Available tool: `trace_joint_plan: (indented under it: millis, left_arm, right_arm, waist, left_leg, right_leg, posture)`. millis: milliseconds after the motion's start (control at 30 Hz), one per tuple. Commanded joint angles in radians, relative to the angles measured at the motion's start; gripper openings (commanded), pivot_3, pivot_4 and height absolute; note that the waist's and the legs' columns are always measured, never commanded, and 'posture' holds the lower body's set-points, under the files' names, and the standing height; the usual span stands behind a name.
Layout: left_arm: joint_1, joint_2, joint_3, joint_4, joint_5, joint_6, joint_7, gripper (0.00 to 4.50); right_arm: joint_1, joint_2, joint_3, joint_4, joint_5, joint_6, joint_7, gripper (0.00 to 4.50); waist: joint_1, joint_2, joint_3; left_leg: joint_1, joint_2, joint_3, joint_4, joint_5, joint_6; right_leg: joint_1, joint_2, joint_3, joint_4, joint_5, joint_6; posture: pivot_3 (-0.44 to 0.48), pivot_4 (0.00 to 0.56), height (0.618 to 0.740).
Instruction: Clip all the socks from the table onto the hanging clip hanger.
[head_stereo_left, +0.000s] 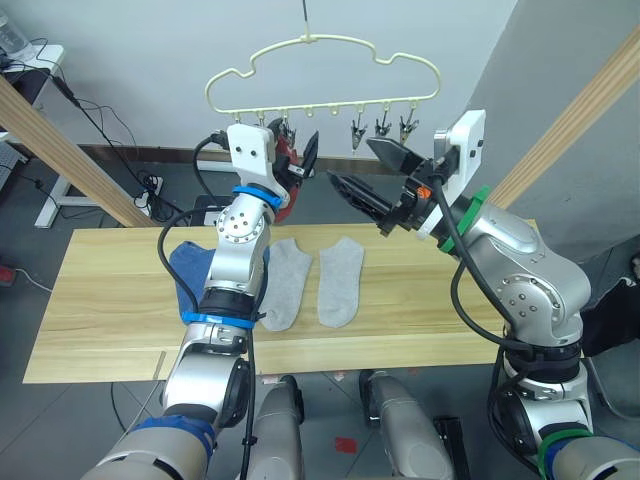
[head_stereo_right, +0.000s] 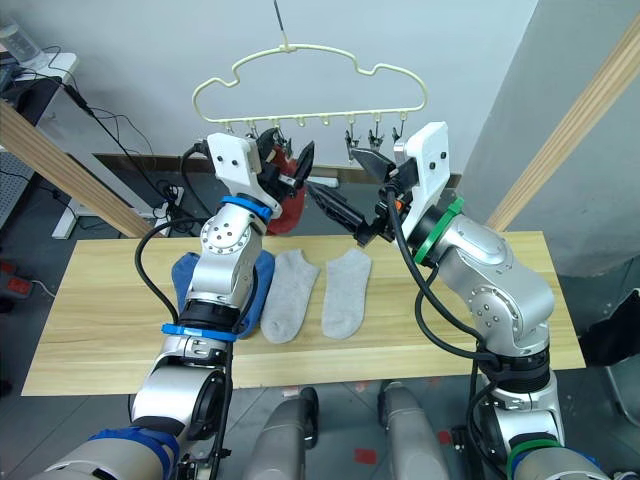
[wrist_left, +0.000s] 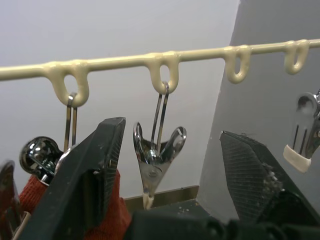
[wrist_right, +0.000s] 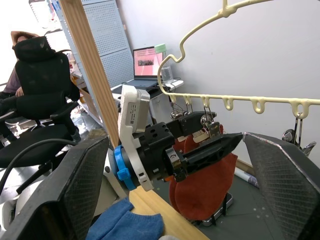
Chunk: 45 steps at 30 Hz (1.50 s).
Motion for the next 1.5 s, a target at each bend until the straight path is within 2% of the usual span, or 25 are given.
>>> trace_joint_plan:
  millis: [33, 667, 767, 900, 1167, 1300, 1500]
  left_arm:
    - [-0.022, 0.004, 0.014, -0.016, -0.002, -0.021, 0.007, 2.47]
    - [-0.019, 0.008, 0.022, -0.023, 0.001, -0.028, 0.007, 2.47]
    - [-0.013, 0.007, 0.024, -0.033, -0.006, -0.027, 0.000, 1.89]
    - [-0.012, 0.007, 0.022, -0.040, -0.004, -0.023, 0.001, 0.80]
    - [-0.003, 0.015, 0.016, -0.080, -0.004, 0.025, -0.008, 0.74]
    - [0.031, 0.039, 0.003, -0.169, -0.022, 0.142, -0.061, 0.74]
    - [0.057, 0.051, 0.008, -0.238, -0.035, 0.213, -0.076, 0.74]
  right_arm:
    - [-0.008, -0.003, -0.004, -0.038, 0.015, -0.014, 0.003, 4.50]
    - [-0.005, -0.003, -0.004, -0.036, 0.020, -0.008, 0.003, 4.50]
    - [-0.005, -0.003, -0.002, -0.035, 0.018, -0.008, 0.003, 4.50]
    - [-0.003, -0.003, 0.000, -0.035, 0.017, -0.009, 0.005, 4.50]
    - [0.036, -0.035, 0.042, -0.008, -0.022, 0.014, 0.003, 4.50]
    - [0.076, -0.096, 0.142, 0.107, -0.148, -0.012, 0.019, 4.50]
    - [0.042, -0.070, 0.131, 0.180, -0.191, -0.070, 0.034, 4.50]
  waist:
    - [0.000, 0.000, 0.000]
    - [0.000, 0.000, 0.000]
    - [0.000, 0.000, 0.000]
    - [0.000, 0.000, 0.000]
    - [0.001, 0.000, 0.000]
    - [0.001, -0.001, -0.002]
    - [0.004, -0.001, -0.002]
  left_leg:
    - [0.000, 0.000, 0.000, 0.000, 0.000, 0.000]
    - [0.000, 0.000, 0.000, 0.002, 0.000, 0.000]
    - [0.000, 0.000, 0.000, 0.002, 0.000, 0.000]
    - [0.000, 0.000, 0.000, 0.002, 0.000, 0.000]
    - [0.000, 0.000, 0.000, 0.002, 0.000, 0.000]
    - [0.000, 0.000, 0.000, 0.003, 0.000, 0.000]
    - [0.000, 0.000, 0.000, 0.006, 0.000, 0.000]
  right_leg:
    - [0.000, 0.000, 0.000, 0.000, 0.000, 0.000]
    - [0.000, 0.000, 0.000, 0.001, 0.001, 0.000]
    - [0.000, 0.000, 0.000, 0.001, 0.001, 0.000]
    - [0.000, 0.000, 0.000, 0.001, 0.001, -0.001]
    - [0.000, 0.000, 0.000, 0.001, 0.001, -0.001]
    - [0.001, 0.000, 0.000, 0.001, 0.001, 0.000]
    - [0.000, 0.000, 0.000, 0.004, 0.000, 0.001]
  posture:
    - [-0.105, 0.311, 0.740]
    - [-0.097, 0.313, 0.740]
    - [-0.095, 0.312, 0.740]
    - [-0.091, 0.310, 0.740]
    - [-0.078, 0.305, 0.740]
    - [-0.063, 0.302, 0.740]
    - [-0.037, 0.302, 0.740]
